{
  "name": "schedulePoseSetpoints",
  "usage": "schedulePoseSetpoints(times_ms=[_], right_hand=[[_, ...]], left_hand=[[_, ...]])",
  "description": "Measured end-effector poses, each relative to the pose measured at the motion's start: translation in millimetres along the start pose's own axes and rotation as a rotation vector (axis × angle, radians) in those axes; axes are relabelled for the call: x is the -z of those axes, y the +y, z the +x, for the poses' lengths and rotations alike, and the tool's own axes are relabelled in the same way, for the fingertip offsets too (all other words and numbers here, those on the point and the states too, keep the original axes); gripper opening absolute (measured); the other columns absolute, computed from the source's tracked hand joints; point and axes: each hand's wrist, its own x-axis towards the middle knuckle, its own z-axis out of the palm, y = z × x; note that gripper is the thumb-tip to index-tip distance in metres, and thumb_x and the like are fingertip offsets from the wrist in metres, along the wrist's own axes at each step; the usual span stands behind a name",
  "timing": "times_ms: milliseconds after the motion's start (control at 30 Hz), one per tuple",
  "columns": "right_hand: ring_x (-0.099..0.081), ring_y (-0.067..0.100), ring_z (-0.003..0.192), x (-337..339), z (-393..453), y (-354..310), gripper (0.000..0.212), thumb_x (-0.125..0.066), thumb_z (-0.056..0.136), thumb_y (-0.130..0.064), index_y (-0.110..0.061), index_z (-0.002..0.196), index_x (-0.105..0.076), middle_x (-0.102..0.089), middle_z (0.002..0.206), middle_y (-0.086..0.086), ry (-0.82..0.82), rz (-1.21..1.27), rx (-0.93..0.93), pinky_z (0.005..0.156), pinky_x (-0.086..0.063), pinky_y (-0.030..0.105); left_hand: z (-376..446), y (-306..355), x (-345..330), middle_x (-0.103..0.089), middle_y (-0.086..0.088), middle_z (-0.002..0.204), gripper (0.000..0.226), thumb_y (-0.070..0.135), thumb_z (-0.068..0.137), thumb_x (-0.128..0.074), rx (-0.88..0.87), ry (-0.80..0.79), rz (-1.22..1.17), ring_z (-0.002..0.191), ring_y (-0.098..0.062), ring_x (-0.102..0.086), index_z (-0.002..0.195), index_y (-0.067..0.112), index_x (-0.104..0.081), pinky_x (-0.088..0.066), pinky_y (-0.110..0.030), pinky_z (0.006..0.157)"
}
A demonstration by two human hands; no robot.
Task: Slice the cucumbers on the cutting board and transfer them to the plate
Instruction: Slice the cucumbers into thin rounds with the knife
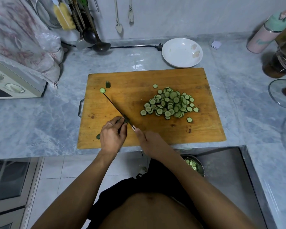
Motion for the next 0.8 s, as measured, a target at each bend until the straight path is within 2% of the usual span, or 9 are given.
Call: schedulePoseSetpoints(times_ms=[67,200,334,401,534,801], right_hand=[[-0.051,0.022,0.078,4.6,-2.0,-0.9,0.055,-0.023,0.106,-0.048,-0.020,0.065,-0.046,-0.048,0.065,-0.002,0.002,0.005,-0.001,0.069,-0.031,0.029],[-0.060,0.031,0.071,14.9,-7.7,3.7,0.065,-0.025,0.104,-0.054,-0.009,0.065,-0.053,-0.062,0.071,0.020,0.046,0.050,0.032,0.064,-0.039,0.035],[-0.049,0.017,0.055,20.2,-16.9,2.2,0.062,-0.027,0.104,-0.052,-0.016,0.056,-0.045,-0.048,0.055,0.001,0.035,0.008,0.072,0.056,-0.034,0.032],[-0.043,0.013,0.051,20.9,-20.8,2.6,0.061,-0.028,0.104,-0.051,-0.019,0.054,-0.040,-0.043,0.051,-0.002,0.031,0.004,0.086,0.052,-0.030,0.029],[-0.043,0.013,0.053,20.6,-26.9,4.1,0.059,-0.028,0.104,-0.051,-0.018,0.057,-0.041,-0.043,0.054,-0.002,0.027,-0.012,0.091,0.059,-0.030,0.032],[-0.050,0.021,0.063,17.8,-33.1,5.2,0.057,-0.028,0.105,-0.049,-0.017,0.060,-0.043,-0.047,0.059,0.001,0.033,-0.018,0.104,0.062,-0.032,0.032]], left_hand=[[0.7,0.8,1.9,-0.072,-0.009,0.108,0.022,0.016,0.086,-0.069,0.044,-0.021,-0.036,0.094,-0.029,-0.067,0.104,0.006,-0.074,-0.052,-0.030,0.077],[2.0,1.7,6.0,-0.071,-0.009,0.111,0.024,0.018,0.084,-0.073,0.100,-0.038,-0.112,0.100,-0.023,-0.068,0.106,0.009,-0.075,-0.052,-0.027,0.086],[1.4,7.0,8.2,-0.071,-0.010,0.111,0.023,0.015,0.083,-0.074,0.115,-0.027,-0.114,0.101,-0.024,-0.067,0.105,0.007,-0.075,-0.048,-0.025,0.089],[0.7,10.5,8.6,-0.071,-0.011,0.111,0.023,0.014,0.082,-0.073,0.134,-0.024,-0.115,0.101,-0.025,-0.067,0.104,0.006,-0.075,-0.047,-0.025,0.089],[1.4,11.9,11.1,-0.071,-0.010,0.113,0.023,0.015,0.083,-0.070,0.153,-0.026,-0.135,0.103,-0.025,-0.066,0.105,0.008,-0.075,-0.044,-0.023,0.090],[1.4,7.1,9.3,-0.070,-0.006,0.115,0.033,0.028,0.085,-0.057,0.156,-0.074,-0.135,0.105,-0.022,-0.065,0.105,0.011,-0.075,-0.045,-0.022,0.092]])
